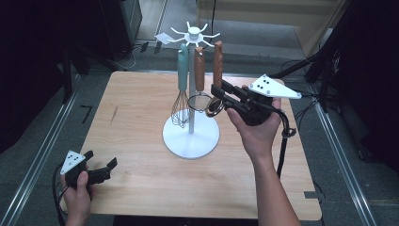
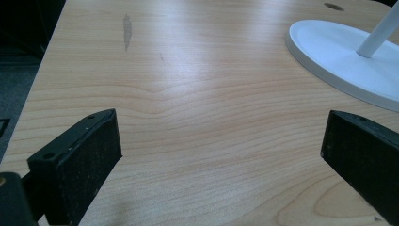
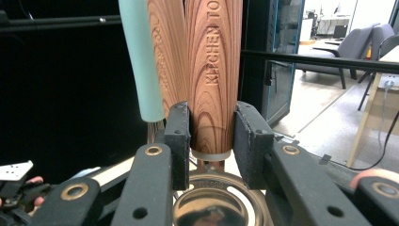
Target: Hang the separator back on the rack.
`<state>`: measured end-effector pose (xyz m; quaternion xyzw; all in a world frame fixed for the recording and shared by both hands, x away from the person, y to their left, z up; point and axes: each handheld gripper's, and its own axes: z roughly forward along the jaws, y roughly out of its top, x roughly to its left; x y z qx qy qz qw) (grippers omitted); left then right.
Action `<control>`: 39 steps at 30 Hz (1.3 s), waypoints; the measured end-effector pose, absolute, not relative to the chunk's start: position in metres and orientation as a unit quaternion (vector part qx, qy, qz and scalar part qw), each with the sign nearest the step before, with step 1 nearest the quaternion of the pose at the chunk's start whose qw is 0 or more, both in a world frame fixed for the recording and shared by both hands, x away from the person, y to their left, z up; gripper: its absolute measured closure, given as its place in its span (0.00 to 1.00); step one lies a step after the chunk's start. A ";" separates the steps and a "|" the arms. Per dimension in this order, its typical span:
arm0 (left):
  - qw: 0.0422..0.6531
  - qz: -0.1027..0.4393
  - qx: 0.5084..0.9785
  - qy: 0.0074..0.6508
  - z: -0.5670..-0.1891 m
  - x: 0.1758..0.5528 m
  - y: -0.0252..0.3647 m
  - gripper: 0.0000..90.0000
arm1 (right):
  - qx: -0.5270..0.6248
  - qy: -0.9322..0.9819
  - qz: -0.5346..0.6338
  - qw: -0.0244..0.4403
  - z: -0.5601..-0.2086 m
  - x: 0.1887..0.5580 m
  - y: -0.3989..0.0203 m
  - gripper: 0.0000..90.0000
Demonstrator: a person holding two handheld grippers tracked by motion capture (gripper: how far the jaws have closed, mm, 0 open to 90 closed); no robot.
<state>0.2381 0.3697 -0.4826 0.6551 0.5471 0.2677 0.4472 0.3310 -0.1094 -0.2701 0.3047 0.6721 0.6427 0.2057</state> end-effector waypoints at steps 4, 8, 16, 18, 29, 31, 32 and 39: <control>0.446 0.268 0.656 0.547 -0.483 0.238 0.370 0.00 | 0.308 0.671 0.644 0.201 -0.270 0.333 -0.110 0.79; 0.447 0.268 0.655 0.547 -0.483 0.238 0.370 0.00 | 0.310 0.674 0.641 0.195 -0.271 0.336 -0.110 0.79; 0.448 0.267 0.654 0.548 -0.483 0.238 0.370 0.00 | 0.305 0.680 0.641 0.181 -0.273 0.335 -0.108 0.79; 0.448 0.267 0.654 0.548 -0.483 0.238 0.370 0.00 | 0.301 0.681 0.642 0.182 -0.273 0.334 -0.107 0.79; 0.446 0.268 0.656 0.547 -0.483 0.238 0.370 0.00 | 0.300 0.680 0.644 0.178 -0.276 0.334 -0.108 0.71; 0.447 0.268 0.656 0.547 -0.483 0.238 0.370 0.00 | 0.302 0.676 0.647 0.183 -0.277 0.332 -0.109 0.64; 0.447 0.268 0.656 0.546 -0.483 0.238 0.370 0.00 | 0.302 0.676 0.647 0.184 -0.277 0.332 -0.110 0.61; 0.447 0.268 0.657 0.545 -0.483 0.238 0.369 0.00 | 0.329 0.669 0.623 0.236 -0.285 0.325 -0.115 0.42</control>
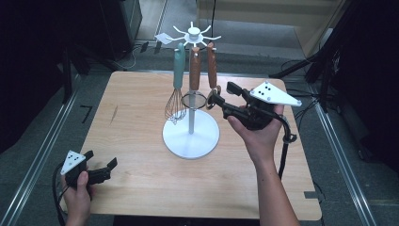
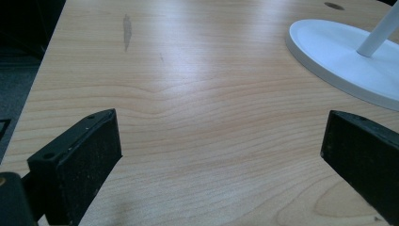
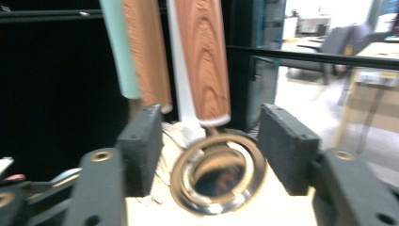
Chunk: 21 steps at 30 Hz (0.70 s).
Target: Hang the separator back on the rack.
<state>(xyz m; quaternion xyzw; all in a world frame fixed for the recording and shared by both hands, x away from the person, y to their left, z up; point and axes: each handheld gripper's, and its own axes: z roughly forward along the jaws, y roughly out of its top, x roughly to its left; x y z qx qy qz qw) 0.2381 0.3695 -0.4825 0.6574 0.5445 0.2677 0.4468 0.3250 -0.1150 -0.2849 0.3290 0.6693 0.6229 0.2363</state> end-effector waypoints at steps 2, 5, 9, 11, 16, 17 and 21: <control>0.447 0.268 0.657 0.545 -0.483 0.238 0.369 0.00 | 0.336 0.667 0.620 0.242 -0.289 0.323 -0.117 0.36; 0.446 0.268 0.658 0.545 -0.483 0.238 0.369 0.00 | 0.346 0.663 0.617 0.244 -0.297 0.320 -0.121 0.30; 0.445 0.268 0.659 0.544 -0.482 0.238 0.369 0.00 | 0.346 0.673 0.607 0.244 -0.312 0.318 -0.125 0.19; 0.445 0.269 0.659 0.544 -0.482 0.238 0.369 0.00 | 0.349 0.676 0.604 0.237 -0.319 0.317 -0.127 0.16; 0.446 0.269 0.658 0.544 -0.482 0.238 0.369 0.00 | 0.368 0.678 0.589 0.241 -0.341 0.311 -0.129 0.15; 0.444 0.270 0.659 0.543 -0.482 0.238 0.369 0.00 | 0.375 0.677 0.583 0.249 -0.346 0.310 -0.129 0.15; 0.445 0.271 0.659 0.543 -0.482 0.238 0.369 0.00 | 0.386 0.683 0.572 0.241 -0.363 0.306 -0.132 0.15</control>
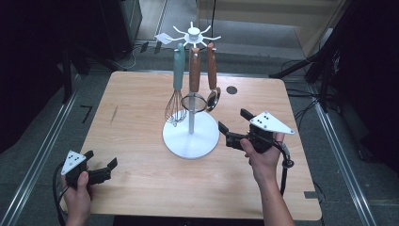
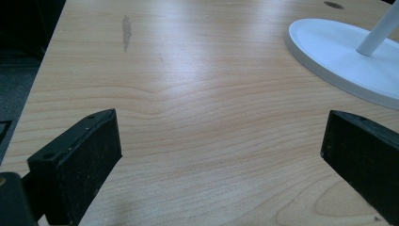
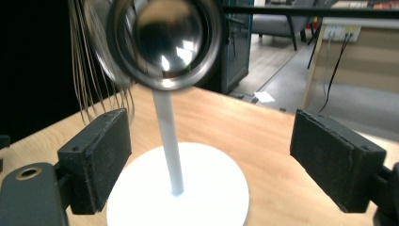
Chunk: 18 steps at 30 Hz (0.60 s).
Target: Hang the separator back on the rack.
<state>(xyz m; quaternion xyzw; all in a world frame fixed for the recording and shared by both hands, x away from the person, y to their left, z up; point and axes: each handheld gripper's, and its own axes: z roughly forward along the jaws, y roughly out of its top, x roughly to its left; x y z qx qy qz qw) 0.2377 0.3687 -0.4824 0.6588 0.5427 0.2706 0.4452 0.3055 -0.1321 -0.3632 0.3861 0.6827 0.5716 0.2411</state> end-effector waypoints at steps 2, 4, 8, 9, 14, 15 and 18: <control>0.445 0.271 0.659 0.542 -0.482 0.238 0.369 0.00 | 0.392 0.680 0.573 0.234 -0.370 0.303 -0.135 0.16; 0.444 0.272 0.660 0.542 -0.482 0.237 0.368 0.00 | 0.392 0.680 0.573 0.235 -0.376 0.301 -0.138 0.16; 0.444 0.271 0.660 0.542 -0.482 0.237 0.369 0.00 | 0.400 0.680 0.569 0.232 -0.390 0.297 -0.143 0.16; 0.444 0.271 0.660 0.542 -0.482 0.237 0.369 0.00 | 0.399 0.681 0.569 0.230 -0.393 0.296 -0.145 0.16; 0.444 0.272 0.660 0.541 -0.482 0.237 0.369 0.00 | 0.405 0.683 0.566 0.223 -0.409 0.290 -0.153 0.16; 0.444 0.272 0.660 0.542 -0.482 0.237 0.369 0.00 | 0.408 0.682 0.565 0.223 -0.412 0.289 -0.154 0.16; 0.444 0.272 0.660 0.541 -0.482 0.237 0.369 0.00 | 0.415 0.685 0.558 0.216 -0.422 0.287 -0.157 0.16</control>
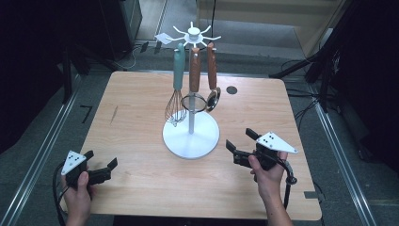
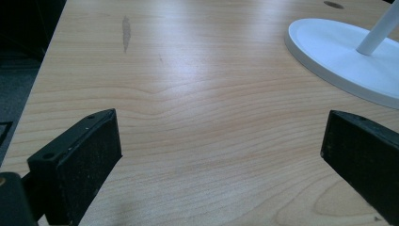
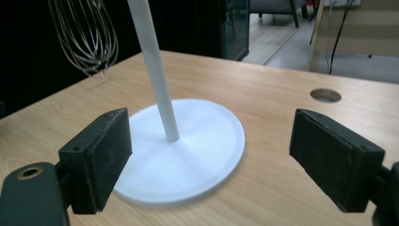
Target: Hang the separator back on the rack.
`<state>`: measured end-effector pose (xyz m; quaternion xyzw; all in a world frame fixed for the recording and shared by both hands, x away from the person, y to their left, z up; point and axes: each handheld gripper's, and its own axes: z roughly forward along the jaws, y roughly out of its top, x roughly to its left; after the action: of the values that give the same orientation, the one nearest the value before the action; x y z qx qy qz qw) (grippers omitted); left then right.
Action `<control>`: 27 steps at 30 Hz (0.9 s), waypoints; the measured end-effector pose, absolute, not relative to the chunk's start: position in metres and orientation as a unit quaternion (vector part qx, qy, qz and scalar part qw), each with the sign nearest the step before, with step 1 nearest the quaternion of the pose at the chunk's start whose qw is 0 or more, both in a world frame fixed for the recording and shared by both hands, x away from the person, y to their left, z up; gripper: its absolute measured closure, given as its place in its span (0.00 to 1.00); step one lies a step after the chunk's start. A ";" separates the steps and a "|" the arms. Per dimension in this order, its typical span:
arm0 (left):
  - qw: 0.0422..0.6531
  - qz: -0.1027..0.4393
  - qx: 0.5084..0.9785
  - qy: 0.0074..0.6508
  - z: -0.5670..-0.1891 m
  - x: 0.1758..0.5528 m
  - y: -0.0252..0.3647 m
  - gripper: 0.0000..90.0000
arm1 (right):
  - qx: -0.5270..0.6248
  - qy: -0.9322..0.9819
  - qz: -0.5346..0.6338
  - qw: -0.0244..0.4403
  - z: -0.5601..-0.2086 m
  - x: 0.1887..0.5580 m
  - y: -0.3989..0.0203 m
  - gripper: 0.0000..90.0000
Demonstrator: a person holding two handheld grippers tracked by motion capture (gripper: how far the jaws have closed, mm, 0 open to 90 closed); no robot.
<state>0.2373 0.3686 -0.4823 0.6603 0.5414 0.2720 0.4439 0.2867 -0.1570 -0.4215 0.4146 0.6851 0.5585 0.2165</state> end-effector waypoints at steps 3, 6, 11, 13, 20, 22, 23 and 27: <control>0.445 0.272 0.660 0.541 -0.482 0.237 0.369 0.00 | 0.420 0.692 0.549 0.209 -0.430 0.284 -0.160 0.16; 0.444 0.272 0.662 0.540 -0.482 0.237 0.369 0.00 | 0.418 0.695 0.547 0.208 -0.439 0.281 -0.164 0.18; 0.444 0.272 0.662 0.539 -0.482 0.237 0.369 0.00 | 0.424 0.695 0.544 0.202 -0.450 0.276 -0.170 0.20; 0.443 0.272 0.662 0.540 -0.482 0.237 0.369 0.00 | 0.423 0.694 0.546 0.203 -0.454 0.273 -0.172 0.20; 0.446 0.274 0.661 0.538 -0.482 0.237 0.368 0.00 | 0.413 0.710 0.531 0.209 -0.470 0.264 -0.172 0.16; 0.446 0.273 0.661 0.538 -0.482 0.237 0.369 0.00 | 0.416 0.711 0.526 0.211 -0.473 0.262 -0.174 0.15; 0.446 0.274 0.661 0.538 -0.482 0.237 0.369 0.00 | 0.417 0.710 0.526 0.211 -0.475 0.262 -0.176 0.15; 0.446 0.273 0.661 0.538 -0.482 0.237 0.369 0.00 | 0.427 0.704 0.524 0.218 -0.480 0.260 -0.182 0.15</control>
<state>0.2366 0.3686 -0.4823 0.6611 0.5380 0.2731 0.4460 0.2596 -0.1816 -0.4797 0.4267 0.7045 0.5236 0.2179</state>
